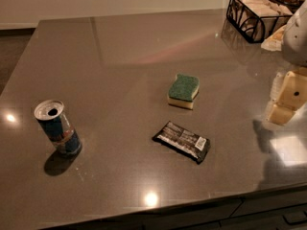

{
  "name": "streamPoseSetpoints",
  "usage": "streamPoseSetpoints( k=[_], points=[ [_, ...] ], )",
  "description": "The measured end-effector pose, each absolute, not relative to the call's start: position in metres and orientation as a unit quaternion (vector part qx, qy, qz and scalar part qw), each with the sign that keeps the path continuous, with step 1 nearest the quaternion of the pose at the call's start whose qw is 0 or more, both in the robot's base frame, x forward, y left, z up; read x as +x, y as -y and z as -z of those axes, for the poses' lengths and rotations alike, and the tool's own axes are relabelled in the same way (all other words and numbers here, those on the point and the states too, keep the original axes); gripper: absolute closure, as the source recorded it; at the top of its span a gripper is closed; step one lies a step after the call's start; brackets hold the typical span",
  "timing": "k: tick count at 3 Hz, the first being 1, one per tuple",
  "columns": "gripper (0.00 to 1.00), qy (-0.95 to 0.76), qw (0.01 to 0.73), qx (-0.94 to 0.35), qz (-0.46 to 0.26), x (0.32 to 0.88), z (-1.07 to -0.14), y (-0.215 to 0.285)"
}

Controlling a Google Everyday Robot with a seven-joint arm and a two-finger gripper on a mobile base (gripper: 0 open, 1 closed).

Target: Knock redbull can over

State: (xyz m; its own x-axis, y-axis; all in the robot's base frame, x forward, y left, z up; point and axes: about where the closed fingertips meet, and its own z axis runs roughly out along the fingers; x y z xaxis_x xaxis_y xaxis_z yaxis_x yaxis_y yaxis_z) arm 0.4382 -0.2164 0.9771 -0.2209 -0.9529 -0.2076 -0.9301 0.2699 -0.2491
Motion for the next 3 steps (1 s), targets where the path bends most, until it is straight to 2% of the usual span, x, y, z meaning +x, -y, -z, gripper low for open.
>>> streamPoseSetpoints(
  k=[2,3],
  points=[
    [0.0,-0.773,0.173,-0.611,0.013,0.449,-0.98,0.195],
    [0.0,-0.753,0.197,-0.628,-0.009,0.463,-0.984,0.153]
  ],
)
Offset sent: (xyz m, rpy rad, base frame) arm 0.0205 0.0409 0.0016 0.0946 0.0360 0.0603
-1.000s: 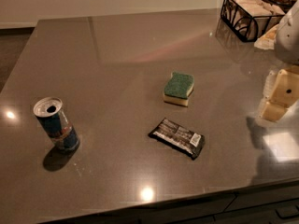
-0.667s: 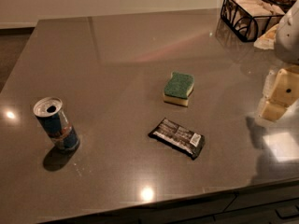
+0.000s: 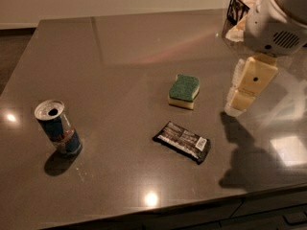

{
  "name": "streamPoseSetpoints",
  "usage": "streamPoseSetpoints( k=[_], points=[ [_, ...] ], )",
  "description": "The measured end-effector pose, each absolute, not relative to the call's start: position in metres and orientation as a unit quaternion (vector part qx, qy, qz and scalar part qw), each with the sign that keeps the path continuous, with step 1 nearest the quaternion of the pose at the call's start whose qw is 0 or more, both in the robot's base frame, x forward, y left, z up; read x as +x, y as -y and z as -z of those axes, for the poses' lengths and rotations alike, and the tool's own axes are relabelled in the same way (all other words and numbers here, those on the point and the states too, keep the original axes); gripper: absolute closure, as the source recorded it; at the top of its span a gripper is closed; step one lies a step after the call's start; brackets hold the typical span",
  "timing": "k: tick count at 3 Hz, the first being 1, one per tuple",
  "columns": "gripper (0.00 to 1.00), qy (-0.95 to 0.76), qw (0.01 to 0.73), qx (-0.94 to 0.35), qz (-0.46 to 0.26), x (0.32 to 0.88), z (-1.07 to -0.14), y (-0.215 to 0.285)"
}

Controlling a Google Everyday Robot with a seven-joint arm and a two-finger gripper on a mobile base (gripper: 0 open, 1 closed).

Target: Knock redbull can over

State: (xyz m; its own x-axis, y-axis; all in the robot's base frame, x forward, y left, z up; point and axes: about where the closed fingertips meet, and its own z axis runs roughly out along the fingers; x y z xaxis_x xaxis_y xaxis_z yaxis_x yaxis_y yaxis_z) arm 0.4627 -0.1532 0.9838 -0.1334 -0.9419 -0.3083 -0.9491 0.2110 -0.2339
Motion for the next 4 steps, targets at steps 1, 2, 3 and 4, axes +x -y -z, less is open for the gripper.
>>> streamPoseSetpoints(
  k=[1,2,3,4],
  points=[
    [0.0,-0.736,0.219,-0.64,-0.03,0.472,-0.985,0.104],
    [0.0,-0.72,0.24,-0.649,-0.054,0.473,-0.985,0.059],
    [0.0,-0.686,0.259,-0.674,-0.092,0.452,-0.978,0.004],
    [0.0,-0.66,0.27,-0.691,-0.118,0.426,-0.975,-0.03]
  ],
)
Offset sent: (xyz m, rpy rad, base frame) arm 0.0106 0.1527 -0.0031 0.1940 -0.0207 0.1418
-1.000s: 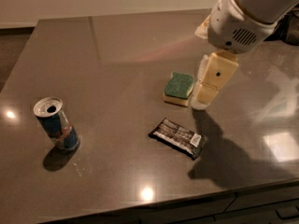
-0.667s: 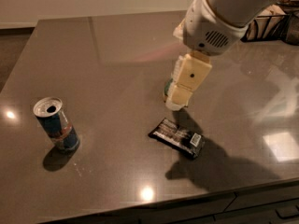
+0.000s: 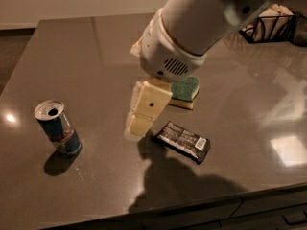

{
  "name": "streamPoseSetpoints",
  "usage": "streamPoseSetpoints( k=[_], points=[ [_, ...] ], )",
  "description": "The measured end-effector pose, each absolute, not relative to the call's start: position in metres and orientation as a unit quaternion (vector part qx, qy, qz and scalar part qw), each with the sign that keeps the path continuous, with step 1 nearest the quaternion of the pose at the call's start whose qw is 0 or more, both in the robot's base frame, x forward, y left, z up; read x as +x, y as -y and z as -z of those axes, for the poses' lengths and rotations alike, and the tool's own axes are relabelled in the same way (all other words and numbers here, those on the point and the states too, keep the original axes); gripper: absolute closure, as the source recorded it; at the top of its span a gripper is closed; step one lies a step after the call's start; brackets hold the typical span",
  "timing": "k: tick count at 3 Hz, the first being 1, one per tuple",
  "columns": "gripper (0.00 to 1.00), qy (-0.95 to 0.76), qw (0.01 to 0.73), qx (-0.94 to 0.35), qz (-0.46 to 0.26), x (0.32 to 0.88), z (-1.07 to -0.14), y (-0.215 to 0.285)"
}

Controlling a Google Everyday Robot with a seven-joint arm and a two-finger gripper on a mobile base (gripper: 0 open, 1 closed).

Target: Knock redbull can over

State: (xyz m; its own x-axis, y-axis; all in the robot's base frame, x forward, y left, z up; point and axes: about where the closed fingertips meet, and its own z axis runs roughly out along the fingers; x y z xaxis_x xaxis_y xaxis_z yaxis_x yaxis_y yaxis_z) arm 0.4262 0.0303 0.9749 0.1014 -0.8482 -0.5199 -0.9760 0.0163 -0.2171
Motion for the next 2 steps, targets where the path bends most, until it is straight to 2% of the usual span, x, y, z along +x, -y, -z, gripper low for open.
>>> streamPoseSetpoints(
  k=[2],
  points=[
    [0.0,-0.651,0.27,-0.689,-0.17,0.406,-0.953,-0.104]
  ],
)
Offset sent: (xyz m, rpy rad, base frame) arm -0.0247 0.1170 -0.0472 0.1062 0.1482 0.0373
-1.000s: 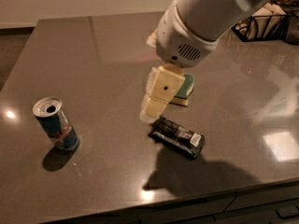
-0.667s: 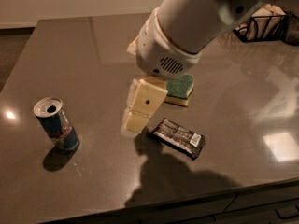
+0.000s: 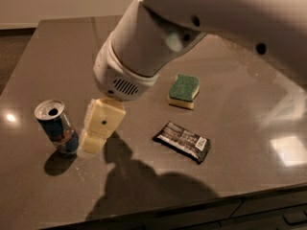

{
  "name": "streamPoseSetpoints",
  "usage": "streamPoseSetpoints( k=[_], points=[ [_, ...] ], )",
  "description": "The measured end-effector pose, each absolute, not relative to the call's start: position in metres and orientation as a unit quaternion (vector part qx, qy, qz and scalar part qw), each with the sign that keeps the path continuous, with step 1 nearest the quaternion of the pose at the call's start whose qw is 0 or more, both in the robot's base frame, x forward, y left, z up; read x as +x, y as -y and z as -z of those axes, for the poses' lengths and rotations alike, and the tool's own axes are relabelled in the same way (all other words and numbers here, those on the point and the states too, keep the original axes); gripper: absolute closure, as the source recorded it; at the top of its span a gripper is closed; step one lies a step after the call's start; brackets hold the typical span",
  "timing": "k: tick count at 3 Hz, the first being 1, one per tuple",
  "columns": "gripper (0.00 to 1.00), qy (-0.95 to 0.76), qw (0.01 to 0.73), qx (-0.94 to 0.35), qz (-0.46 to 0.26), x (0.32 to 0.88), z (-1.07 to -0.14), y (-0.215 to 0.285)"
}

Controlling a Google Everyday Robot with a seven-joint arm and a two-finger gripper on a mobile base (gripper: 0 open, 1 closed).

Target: Knock redbull can over

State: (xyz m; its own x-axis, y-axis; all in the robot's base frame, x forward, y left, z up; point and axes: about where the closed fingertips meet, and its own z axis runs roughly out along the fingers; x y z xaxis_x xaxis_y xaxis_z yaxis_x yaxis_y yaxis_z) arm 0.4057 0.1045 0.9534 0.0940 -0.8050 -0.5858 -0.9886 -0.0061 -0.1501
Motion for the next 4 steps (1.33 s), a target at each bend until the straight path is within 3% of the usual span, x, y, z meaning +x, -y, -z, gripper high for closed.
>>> streamPoseSetpoints(
  k=[2,4],
  points=[
    [0.0,-0.654,0.244,-0.682,-0.219,0.399,-0.922,-0.159],
    [0.0,-0.64,0.264,-0.675,-0.255,0.395,-0.919,-0.192]
  ],
)
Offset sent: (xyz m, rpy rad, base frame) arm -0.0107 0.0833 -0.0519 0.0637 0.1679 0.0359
